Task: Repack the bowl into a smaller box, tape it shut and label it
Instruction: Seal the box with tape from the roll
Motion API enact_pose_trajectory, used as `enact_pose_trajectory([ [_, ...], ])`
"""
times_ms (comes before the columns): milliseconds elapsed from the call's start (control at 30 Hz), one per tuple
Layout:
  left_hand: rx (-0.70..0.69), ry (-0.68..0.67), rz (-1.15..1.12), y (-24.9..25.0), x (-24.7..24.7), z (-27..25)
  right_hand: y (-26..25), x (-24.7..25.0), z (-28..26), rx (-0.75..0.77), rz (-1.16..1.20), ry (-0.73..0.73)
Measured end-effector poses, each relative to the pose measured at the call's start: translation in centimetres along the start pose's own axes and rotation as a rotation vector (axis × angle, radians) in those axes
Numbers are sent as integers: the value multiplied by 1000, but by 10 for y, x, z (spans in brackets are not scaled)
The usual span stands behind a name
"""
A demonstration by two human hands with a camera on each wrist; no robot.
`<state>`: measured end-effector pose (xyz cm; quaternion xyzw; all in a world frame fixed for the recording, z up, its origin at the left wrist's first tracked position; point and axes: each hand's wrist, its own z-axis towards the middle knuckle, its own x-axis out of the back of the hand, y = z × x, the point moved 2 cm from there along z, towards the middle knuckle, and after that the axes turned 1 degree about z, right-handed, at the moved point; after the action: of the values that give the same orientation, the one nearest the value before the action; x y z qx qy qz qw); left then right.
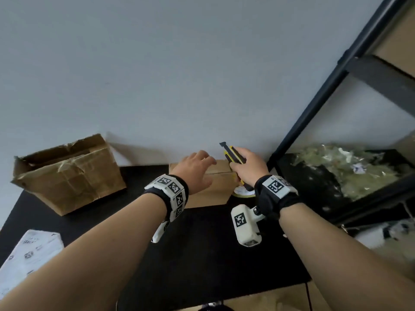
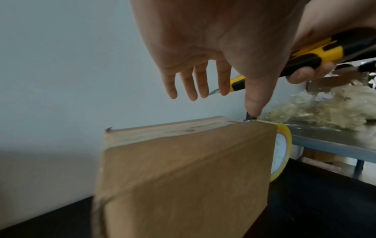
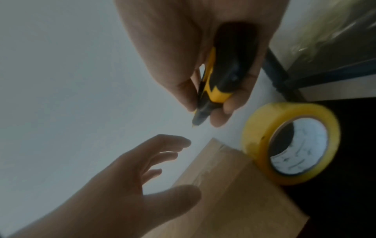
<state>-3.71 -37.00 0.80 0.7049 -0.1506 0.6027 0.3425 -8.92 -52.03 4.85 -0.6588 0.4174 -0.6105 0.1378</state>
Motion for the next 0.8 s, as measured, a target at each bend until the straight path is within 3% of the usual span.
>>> enact_pose_trajectory([
  [200, -20, -188, 168, 27, -13, 38, 38, 29, 5, -113, -25, -65],
  [433, 14, -429, 282, 41, -23, 61, 57, 41, 17, -141, -36, -116],
  [800, 83, -460, 336, 45, -29, 71, 50, 40, 25, -110, -165, -164],
])
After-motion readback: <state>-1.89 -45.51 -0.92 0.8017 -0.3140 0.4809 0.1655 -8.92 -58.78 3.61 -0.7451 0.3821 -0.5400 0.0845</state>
